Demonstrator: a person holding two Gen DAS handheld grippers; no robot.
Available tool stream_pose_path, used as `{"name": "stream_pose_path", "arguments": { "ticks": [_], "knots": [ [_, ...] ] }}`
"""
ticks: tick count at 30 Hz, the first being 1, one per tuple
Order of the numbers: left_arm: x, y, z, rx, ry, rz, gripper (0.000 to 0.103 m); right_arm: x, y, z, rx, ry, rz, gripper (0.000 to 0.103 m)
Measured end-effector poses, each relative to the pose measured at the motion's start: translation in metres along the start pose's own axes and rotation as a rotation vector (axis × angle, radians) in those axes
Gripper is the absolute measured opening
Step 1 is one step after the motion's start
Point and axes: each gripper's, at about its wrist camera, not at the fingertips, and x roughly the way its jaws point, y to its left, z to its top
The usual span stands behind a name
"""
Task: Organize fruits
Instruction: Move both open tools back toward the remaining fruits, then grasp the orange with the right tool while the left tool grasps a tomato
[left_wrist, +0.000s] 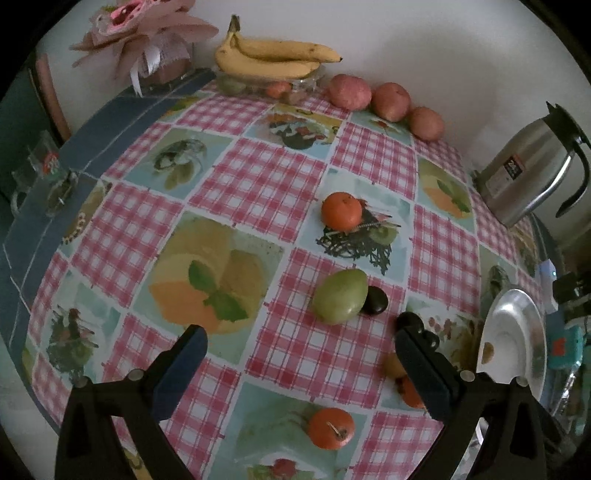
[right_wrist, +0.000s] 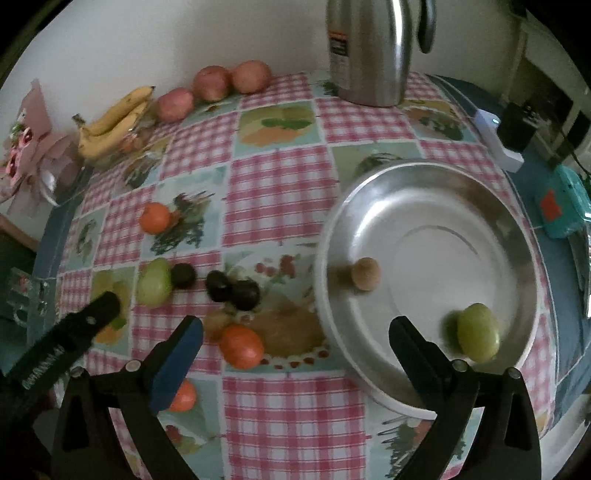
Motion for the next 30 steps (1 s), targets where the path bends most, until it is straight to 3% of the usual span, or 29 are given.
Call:
{"name": "stream_pose_path", "arguments": {
  "ticks": [14, 19, 24, 26, 30],
  "knots": [
    [0.022, 0.028, -0.011, -0.130, 0.109, 0.058, 0.103, 0.021, 0.018, -0.013, -0.037, 0.083, 0.057, 0.101],
    [0.029, 0.031, -0.013, -0.155, 0.143, 0.039, 0.103, 0.023, 0.028, -0.016, -0.090, 0.081, 0.057, 0.099],
    [0.031, 0.031, -0.013, -0.161, 0.153, 0.040, 0.103, 0.030, 0.035, -0.016, -0.120, 0.092, 0.071, 0.094],
    [0.033, 0.032, -0.012, -0.161, 0.162, 0.038, 0.103, 0.036, 0.035, -0.017, -0.126, 0.107, 0.063, 0.083],
    [0.039, 0.029, -0.012, -0.158, 0.185, 0.030, 0.103, 0.055, 0.034, -0.021, -0.119, 0.163, 0.044, 0.073]
  ]
}}
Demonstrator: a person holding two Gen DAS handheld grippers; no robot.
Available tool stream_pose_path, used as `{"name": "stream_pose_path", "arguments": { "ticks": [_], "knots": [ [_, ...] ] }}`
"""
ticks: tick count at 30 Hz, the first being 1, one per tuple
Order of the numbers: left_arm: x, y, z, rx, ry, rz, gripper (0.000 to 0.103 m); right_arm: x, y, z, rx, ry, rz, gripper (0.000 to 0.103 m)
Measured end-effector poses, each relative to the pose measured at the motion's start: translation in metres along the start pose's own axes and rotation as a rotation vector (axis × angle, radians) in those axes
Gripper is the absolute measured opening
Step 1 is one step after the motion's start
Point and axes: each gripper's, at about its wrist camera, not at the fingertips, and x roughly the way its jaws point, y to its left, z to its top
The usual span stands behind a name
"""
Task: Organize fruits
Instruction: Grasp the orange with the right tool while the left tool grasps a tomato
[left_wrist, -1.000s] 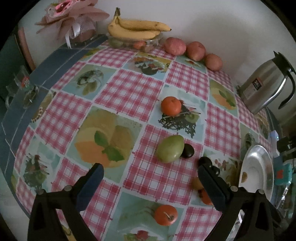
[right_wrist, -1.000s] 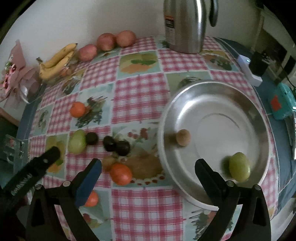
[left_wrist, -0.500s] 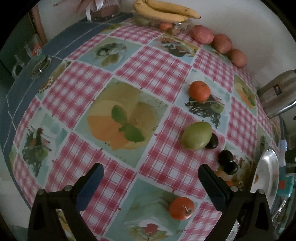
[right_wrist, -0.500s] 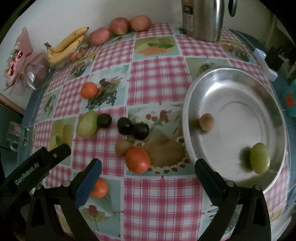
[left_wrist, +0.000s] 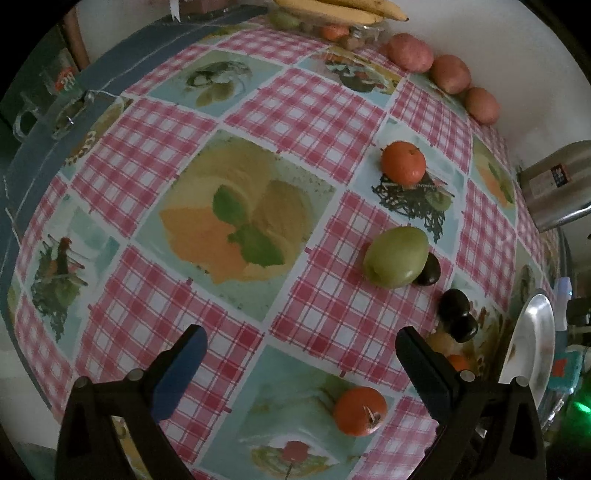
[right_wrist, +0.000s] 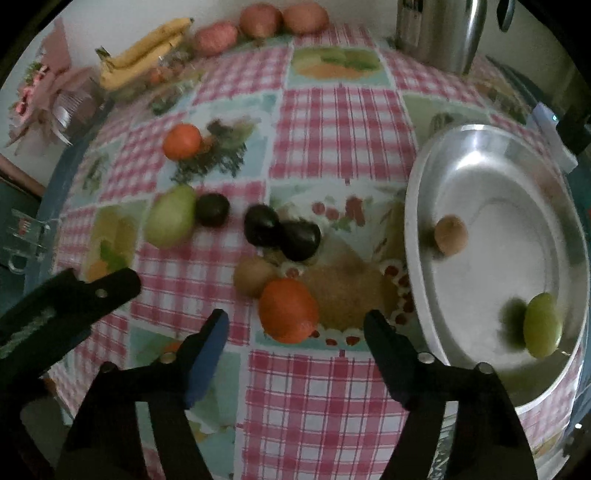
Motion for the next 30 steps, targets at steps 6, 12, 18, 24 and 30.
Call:
{"name": "stream_pose_path", "arguments": {
  "ticks": [6, 12, 18, 24, 30],
  "knots": [
    [0.002, -0.004, 0.002, 0.013, 0.021, -0.009, 0.103, 0.010, -0.003, 0.000, 0.012, 0.003, 0.005, 0.060],
    [0.004, -0.014, -0.001, 0.040, 0.035, -0.022, 0.103, 0.012, -0.005, 0.003, 0.012, -0.006, 0.031, 0.040],
    [0.008, -0.016, -0.003, 0.049, 0.058, -0.035, 0.102, 0.009, -0.001, -0.001, 0.016, 0.001, 0.052, 0.035],
    [0.010, -0.020, -0.010, 0.075, 0.075, -0.052, 0.101, 0.001, -0.009, -0.011, 0.053, 0.013, 0.053, 0.035],
    [0.016, -0.031, -0.022, 0.121, 0.098, -0.053, 0.099, -0.006, -0.015, -0.020, 0.080, 0.018, 0.050, 0.035]
  ]
}}
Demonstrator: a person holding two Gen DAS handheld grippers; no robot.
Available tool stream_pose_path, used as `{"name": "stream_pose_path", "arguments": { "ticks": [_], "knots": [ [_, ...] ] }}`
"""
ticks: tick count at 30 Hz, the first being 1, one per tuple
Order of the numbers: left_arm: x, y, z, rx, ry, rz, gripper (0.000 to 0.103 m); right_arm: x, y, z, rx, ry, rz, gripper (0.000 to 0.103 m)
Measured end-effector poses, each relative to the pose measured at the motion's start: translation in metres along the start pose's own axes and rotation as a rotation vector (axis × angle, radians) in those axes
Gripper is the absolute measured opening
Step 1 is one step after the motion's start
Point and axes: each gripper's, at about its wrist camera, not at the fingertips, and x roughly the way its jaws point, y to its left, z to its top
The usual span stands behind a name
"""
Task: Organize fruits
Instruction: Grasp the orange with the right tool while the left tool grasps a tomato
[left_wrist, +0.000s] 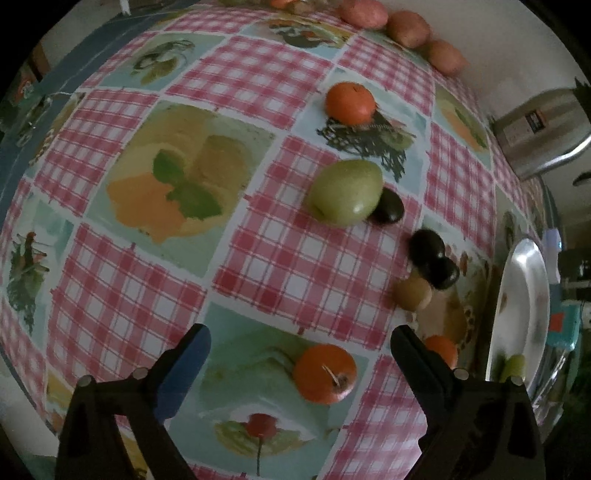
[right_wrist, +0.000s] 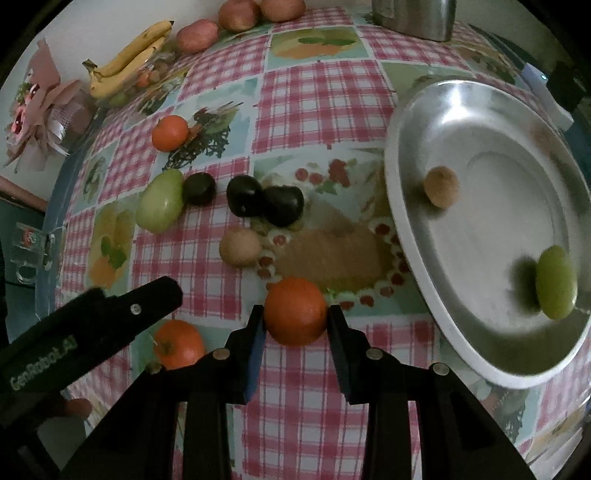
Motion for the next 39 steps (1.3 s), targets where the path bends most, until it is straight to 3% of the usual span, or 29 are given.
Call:
{"name": "stream_pose_path", "arguments": {
  "ticks": [10, 13, 15, 20, 39],
  "knots": [
    [0.009, -0.004, -0.028, 0.024, 0.032, -0.012, 0.081, -0.008, -0.011, -0.014, 0.026, 0.007, -0.001, 0.035],
    [0.008, -0.004, -0.035, 0.029, 0.029, -0.030, 0.069, -0.007, -0.012, -0.014, 0.030, 0.013, 0.001, 0.035],
    [0.006, -0.003, -0.036, 0.026, 0.033, -0.048, 0.053, -0.006, -0.012, -0.014, 0.030, 0.015, 0.001, 0.035],
    [0.004, -0.007, -0.037, 0.016, 0.048, -0.087, 0.039, -0.004, -0.008, -0.011, 0.027, 0.019, -0.001, 0.035],
    [0.002, -0.002, -0.009, -0.019, -0.009, -0.091, 0.039, 0.002, 0.000, 0.000, -0.013, 0.011, -0.014, 0.034]
  ]
}}
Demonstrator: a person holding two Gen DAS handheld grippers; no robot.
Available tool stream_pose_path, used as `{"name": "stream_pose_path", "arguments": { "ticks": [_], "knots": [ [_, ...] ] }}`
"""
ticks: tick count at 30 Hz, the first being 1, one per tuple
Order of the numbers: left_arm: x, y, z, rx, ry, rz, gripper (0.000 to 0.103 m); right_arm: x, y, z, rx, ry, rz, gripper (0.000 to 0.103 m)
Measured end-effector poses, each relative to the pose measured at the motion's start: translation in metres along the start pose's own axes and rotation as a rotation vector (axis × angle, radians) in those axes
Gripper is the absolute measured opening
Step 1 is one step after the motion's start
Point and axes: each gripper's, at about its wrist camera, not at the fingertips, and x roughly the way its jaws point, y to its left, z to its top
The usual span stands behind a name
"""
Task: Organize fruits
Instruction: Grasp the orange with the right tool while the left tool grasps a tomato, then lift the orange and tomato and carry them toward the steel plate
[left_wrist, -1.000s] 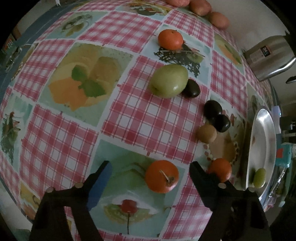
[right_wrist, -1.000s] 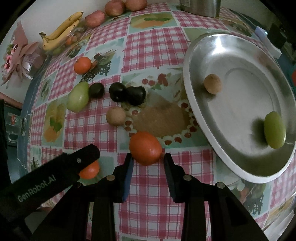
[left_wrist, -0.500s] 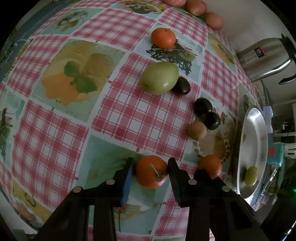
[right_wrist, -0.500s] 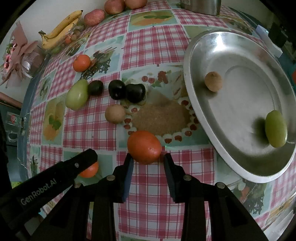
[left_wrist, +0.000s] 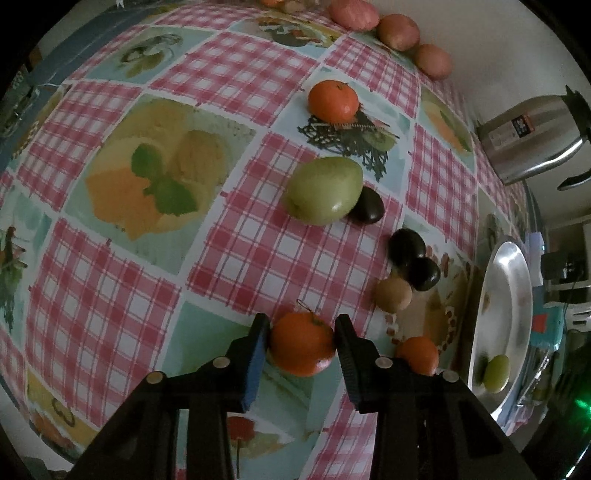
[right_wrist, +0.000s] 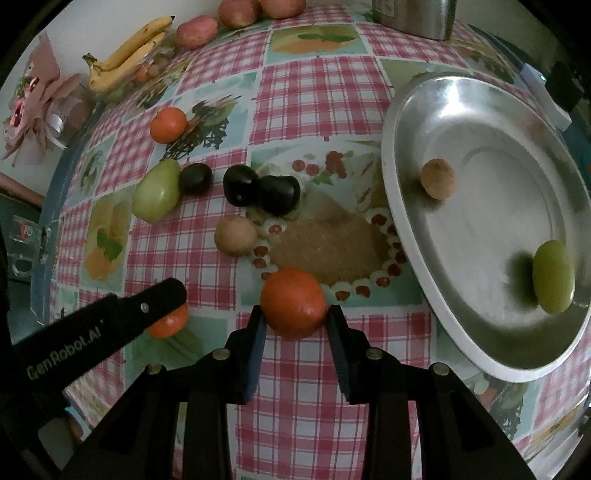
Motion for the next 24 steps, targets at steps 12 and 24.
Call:
{"name": "stream_pose_path", "arguments": {
  "ticks": [12, 24],
  "knots": [
    [-0.004, 0.006, 0.010, -0.040, -0.025, -0.011, 0.039, -0.005, -0.001, 0.002, 0.012, -0.019, 0.012, 0.033],
    [-0.045, -0.003, 0.014, -0.023, -0.120, -0.077, 0.039, -0.048, -0.002, 0.005, 0.047, -0.160, 0.007, 0.033]
  ]
}}
